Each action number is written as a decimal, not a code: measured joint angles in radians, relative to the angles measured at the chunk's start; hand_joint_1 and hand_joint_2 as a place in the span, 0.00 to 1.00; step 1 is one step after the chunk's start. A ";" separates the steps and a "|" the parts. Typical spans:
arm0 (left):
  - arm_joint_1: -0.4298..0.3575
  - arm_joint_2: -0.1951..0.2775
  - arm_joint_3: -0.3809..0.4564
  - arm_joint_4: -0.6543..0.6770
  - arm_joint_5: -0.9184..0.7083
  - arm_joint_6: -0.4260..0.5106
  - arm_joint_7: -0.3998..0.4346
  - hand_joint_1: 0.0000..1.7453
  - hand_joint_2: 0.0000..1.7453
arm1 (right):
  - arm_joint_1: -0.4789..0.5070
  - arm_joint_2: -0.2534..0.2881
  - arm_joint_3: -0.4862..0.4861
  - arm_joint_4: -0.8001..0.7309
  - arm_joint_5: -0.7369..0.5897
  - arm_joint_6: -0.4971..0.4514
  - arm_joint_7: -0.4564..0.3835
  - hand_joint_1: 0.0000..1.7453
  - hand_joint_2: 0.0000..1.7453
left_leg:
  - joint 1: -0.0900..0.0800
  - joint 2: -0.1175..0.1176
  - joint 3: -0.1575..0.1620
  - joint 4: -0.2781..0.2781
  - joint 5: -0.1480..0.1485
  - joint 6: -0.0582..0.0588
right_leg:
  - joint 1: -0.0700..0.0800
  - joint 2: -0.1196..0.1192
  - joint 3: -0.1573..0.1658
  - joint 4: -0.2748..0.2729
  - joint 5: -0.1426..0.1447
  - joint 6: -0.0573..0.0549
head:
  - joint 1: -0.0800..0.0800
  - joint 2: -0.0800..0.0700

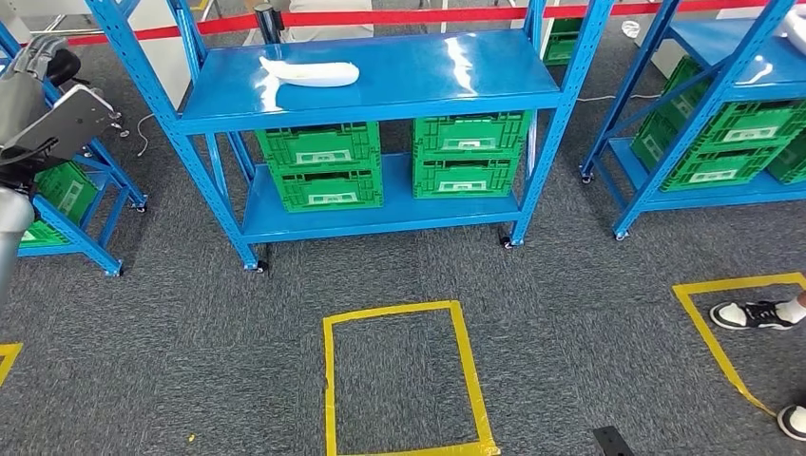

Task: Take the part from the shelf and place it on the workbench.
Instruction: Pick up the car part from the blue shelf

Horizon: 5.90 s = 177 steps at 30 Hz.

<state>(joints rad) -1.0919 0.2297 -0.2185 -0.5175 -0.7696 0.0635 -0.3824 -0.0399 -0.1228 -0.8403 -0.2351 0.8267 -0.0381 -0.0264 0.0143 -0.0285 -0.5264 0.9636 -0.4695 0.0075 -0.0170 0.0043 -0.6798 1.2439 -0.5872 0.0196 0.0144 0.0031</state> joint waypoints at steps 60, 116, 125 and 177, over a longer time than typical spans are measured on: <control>0.430 0.067 -0.327 -0.585 0.454 -0.286 -0.078 0.00 0.00 | 0.001 -0.020 -0.082 0.033 0.080 0.012 0.016 0.00 0.00 | -0.013 0.026 -0.109 0.005 0.114 0.004 | -0.010 0.004 0.207 -0.015 -0.038 -0.002 | -0.021 0.000; 0.558 -0.043 -0.556 -0.649 0.285 -0.093 -0.037 0.00 1.00 | -0.001 -0.010 -0.123 0.034 0.098 0.010 0.037 0.00 0.00 | -0.020 0.019 -0.063 0.051 0.010 -0.032 | -0.010 0.005 0.081 -0.194 0.097 -0.024 | -0.026 0.000; 0.549 -0.063 -0.597 -0.577 0.231 -0.060 -0.059 0.00 1.00 | -0.002 -0.010 -0.133 0.034 0.101 0.008 0.034 0.00 0.00 | -0.021 0.020 -0.062 0.053 0.009 -0.030 | -0.011 0.005 0.085 -0.200 0.099 -0.020 | -0.026 0.000; 0.420 -0.198 -0.626 0.025 -0.012 0.229 -0.041 1.00 1.00 | -0.014 0.000 -0.142 0.034 0.191 0.026 0.025 0.00 0.00 | -0.022 0.018 -0.056 0.055 0.006 -0.025 | -0.011 0.003 0.098 -0.206 0.101 -0.014 | -0.026 0.000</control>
<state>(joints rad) -0.6718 0.0318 -0.8446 -0.4924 -0.7818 0.2922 -0.4232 -0.0541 -0.1226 -0.9827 -0.2014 1.0173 -0.0122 -0.0015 -0.0072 -0.0102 -0.5826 1.0188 -0.4632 -0.0180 -0.0281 0.0077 -0.5817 1.0380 -0.4864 0.0056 -0.0118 0.0029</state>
